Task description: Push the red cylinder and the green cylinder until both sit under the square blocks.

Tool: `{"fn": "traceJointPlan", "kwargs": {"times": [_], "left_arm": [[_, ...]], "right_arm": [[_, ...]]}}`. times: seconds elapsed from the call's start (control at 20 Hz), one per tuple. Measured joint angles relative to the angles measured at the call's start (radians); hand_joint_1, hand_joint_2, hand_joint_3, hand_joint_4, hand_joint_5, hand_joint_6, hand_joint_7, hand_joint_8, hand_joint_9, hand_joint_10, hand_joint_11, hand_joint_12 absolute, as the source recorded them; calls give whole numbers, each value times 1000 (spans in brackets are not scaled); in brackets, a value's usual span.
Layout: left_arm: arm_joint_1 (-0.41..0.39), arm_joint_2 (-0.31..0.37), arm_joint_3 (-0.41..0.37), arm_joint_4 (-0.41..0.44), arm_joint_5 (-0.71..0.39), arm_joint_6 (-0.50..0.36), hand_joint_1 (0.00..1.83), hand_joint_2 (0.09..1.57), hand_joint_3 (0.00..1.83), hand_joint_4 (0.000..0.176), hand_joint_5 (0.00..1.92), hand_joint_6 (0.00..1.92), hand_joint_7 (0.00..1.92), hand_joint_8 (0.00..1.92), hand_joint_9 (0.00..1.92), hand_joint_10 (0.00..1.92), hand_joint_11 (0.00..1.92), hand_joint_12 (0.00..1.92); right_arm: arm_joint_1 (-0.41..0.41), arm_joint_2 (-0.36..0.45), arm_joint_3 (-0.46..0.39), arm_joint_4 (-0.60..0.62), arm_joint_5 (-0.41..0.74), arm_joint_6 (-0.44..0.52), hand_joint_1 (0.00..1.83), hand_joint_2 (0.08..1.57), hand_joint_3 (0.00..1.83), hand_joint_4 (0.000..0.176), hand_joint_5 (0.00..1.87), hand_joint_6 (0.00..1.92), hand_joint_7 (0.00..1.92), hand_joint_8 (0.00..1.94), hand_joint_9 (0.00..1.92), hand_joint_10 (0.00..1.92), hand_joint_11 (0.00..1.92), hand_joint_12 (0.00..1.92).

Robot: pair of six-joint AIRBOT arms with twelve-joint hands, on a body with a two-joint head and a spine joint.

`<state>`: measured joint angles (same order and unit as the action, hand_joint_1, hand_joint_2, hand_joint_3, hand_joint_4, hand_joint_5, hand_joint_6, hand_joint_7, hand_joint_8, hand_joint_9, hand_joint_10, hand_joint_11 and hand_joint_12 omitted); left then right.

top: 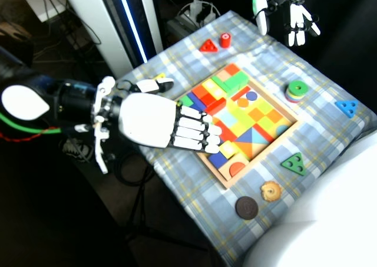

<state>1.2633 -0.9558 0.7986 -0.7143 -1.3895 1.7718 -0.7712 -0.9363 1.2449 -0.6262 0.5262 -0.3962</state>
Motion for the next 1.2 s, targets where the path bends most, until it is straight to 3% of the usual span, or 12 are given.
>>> {"fn": "traceJointPlan", "kwargs": {"times": [0.3,0.35,0.55,0.6,0.7,0.8,0.85,0.9,1.0,1.1,1.15,1.2], "left_arm": [[0,0,0,0,6,0,786,1265,3,0,620,8,484,3,425,6,0,0],[0,0,0,-2,6,0,782,1265,3,0,628,11,486,3,426,6,0,0],[0,0,0,-2,6,0,793,1261,1,7,611,1,470,0,426,5,0,0],[0,0,0,-1,6,0,784,1261,1,0,623,6,481,5,435,8,0,0],[0,0,0,-1,6,0,765,1268,3,0,624,5,480,2,428,5,0,0],[0,0,0,-1,6,0,756,1270,4,0,626,4,480,2,420,1,0,0],[0,0,0,-2,6,0,751,1270,4,0,629,5,487,4,420,1,0,0],[0,0,0,-3,6,0,737,1277,6,0,626,3,484,2,426,3,0,0],[4,0,-2,-4,5,0,765,1270,2,6,627,3,478,0,426,3,0,0],[14,0,-5,-11,-8,0,799,1262,0,5,640,6,490,4,453,13,0,0],[14,0,-8,-22,-14,0,797,1266,0,0,646,7,484,1,445,9,0,0],[14,0,-8,-27,-18,0,815,1263,0,0,650,7,488,2,448,9,0,0]], "right_arm": [[0,8,-24,33,-6,-29,0,827,4,176,352,2,0,0,0,0,0,0],[0,8,-25,39,-2,-43,0,825,3,165,366,7,0,0,0,0,0,0],[0,10,-25,62,2,-49,0,831,4,173,371,6,0,0,0,0,0,0],[0,11,-25,64,5,-50,0,833,5,172,376,7,0,0,0,0,0,0],[0,14,-30,81,14,-56,0,828,1,159,383,7,0,0,0,0,0,0],[0,19,-38,90,29,-69,0,818,0,174,371,1,0,0,0,0,0,0],[0,28,-49,110,31,-85,0,830,2,151,382,5,0,0,0,0,0,0],[0,42,-63,138,40,-123,0,824,0,144,378,3,0,0,0,0,0,0],[-26,60,-74,224,86,-163,0,780,0,171,368,2,0,0,0,0,0,0],[-100,62,-77,367,162,-189,0,814,0,160,318,0,95,37,0,0,0,0],[-138,71,-99,449,185,-253,0,806,0,155,302,0,183,21,35,4,0,0],[-169,88,-135,530,204,-351,0,850,6,131,323,2,277,13,136,13,76,30]]}}
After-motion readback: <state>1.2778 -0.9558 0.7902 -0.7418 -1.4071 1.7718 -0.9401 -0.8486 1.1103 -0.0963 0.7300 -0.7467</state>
